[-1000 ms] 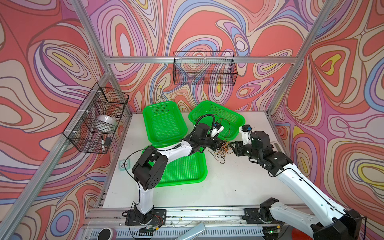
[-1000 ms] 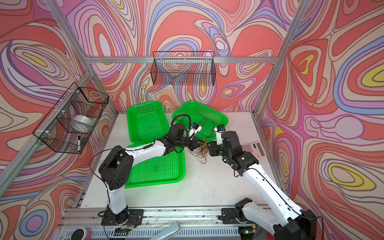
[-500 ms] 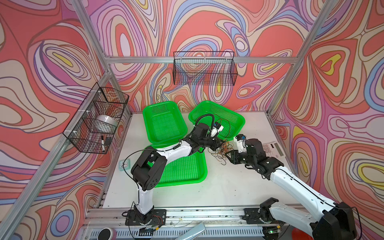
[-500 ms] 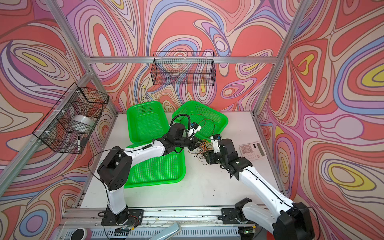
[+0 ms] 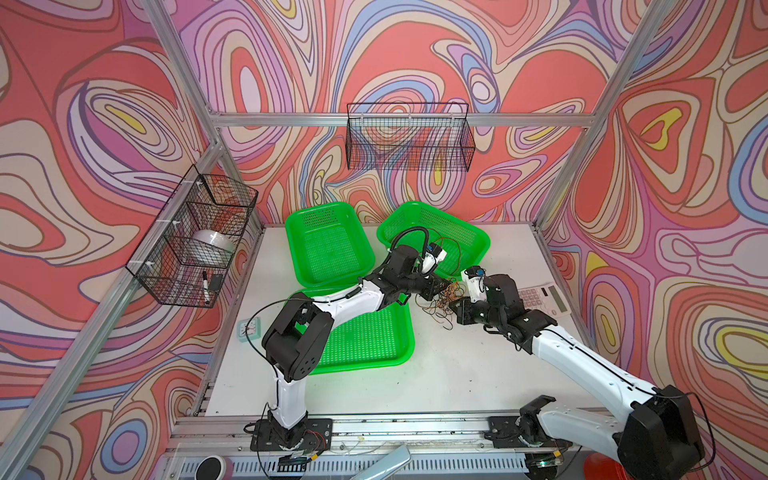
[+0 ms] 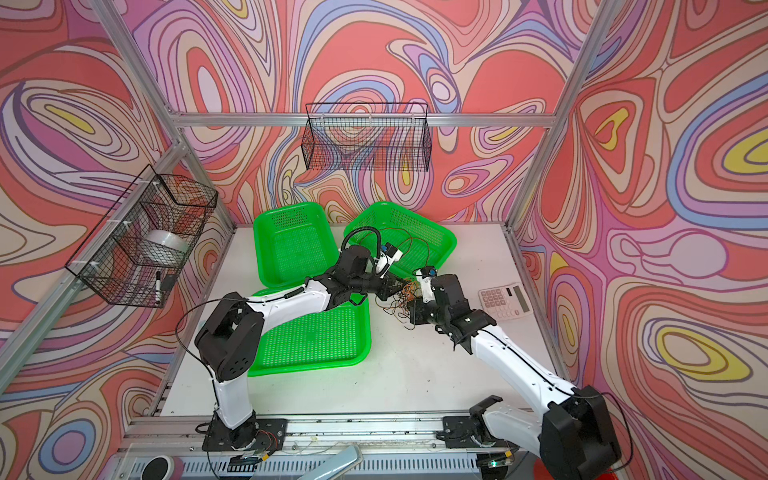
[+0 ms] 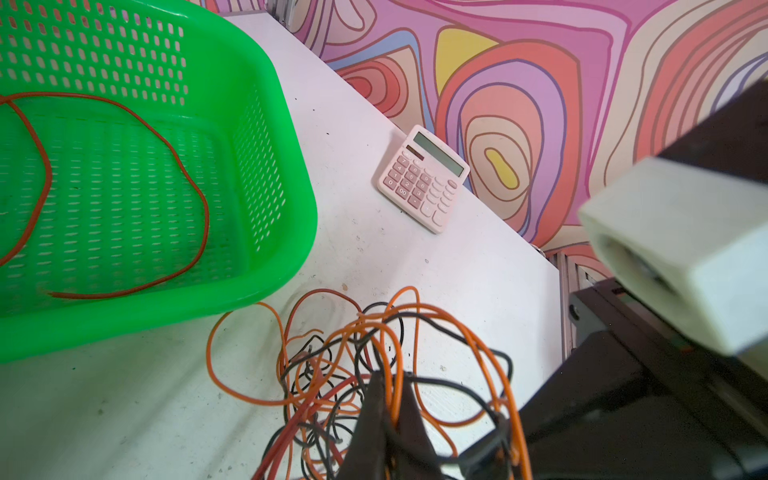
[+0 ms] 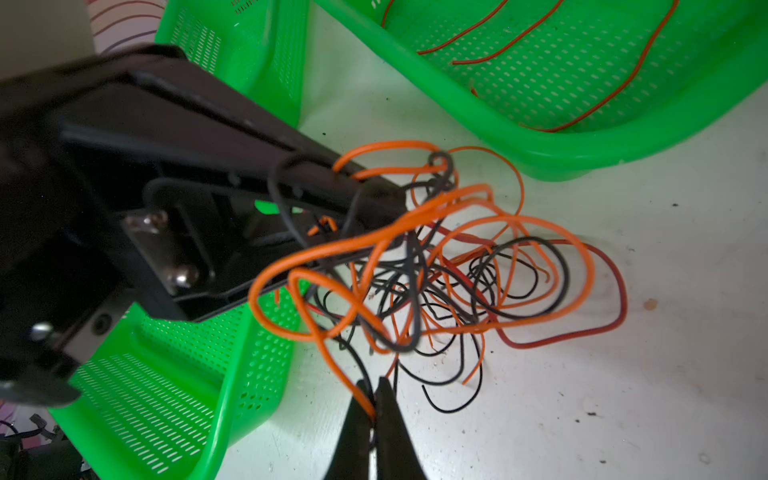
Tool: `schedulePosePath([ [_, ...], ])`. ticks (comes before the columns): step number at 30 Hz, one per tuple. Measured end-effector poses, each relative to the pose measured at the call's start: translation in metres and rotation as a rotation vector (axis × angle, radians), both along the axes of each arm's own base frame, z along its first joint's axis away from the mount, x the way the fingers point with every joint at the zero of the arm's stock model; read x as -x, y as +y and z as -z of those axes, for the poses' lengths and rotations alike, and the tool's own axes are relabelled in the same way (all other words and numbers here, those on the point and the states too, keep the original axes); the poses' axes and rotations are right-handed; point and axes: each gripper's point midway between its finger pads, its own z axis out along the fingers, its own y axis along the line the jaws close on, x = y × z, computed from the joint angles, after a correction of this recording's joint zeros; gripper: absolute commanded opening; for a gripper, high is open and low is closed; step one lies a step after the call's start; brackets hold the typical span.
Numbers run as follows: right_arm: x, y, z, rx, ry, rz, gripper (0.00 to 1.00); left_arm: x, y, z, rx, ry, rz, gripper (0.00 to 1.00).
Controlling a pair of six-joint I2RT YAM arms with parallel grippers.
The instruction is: Untangle the cables
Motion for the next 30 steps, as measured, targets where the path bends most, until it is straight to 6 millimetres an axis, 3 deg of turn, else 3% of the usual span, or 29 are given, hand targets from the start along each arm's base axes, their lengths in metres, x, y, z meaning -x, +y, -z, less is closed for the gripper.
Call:
schedulePosePath([
  [11,0.009,-0.014,-0.071,0.017,-0.173,0.005,0.0,-0.013,0.01,0.0,-0.02,-0.005,-0.038,0.0],
  [16,0.013,-0.022,-0.064,0.069,-0.156,0.018,0.02,-0.014,0.011,0.0,-0.023,-0.011,-0.04,0.0],
  [19,0.013,-0.025,-0.059,0.088,-0.148,0.025,0.08,-0.014,0.011,0.0,-0.021,-0.011,-0.038,0.0],
  [22,0.015,-0.029,-0.051,0.102,-0.136,0.037,0.22,-0.013,0.011,0.0,-0.014,-0.009,-0.035,0.0],
  [30,0.013,-0.029,-0.045,0.103,-0.127,0.042,0.37,-0.007,0.012,-0.008,0.007,-0.013,-0.023,0.0],
])
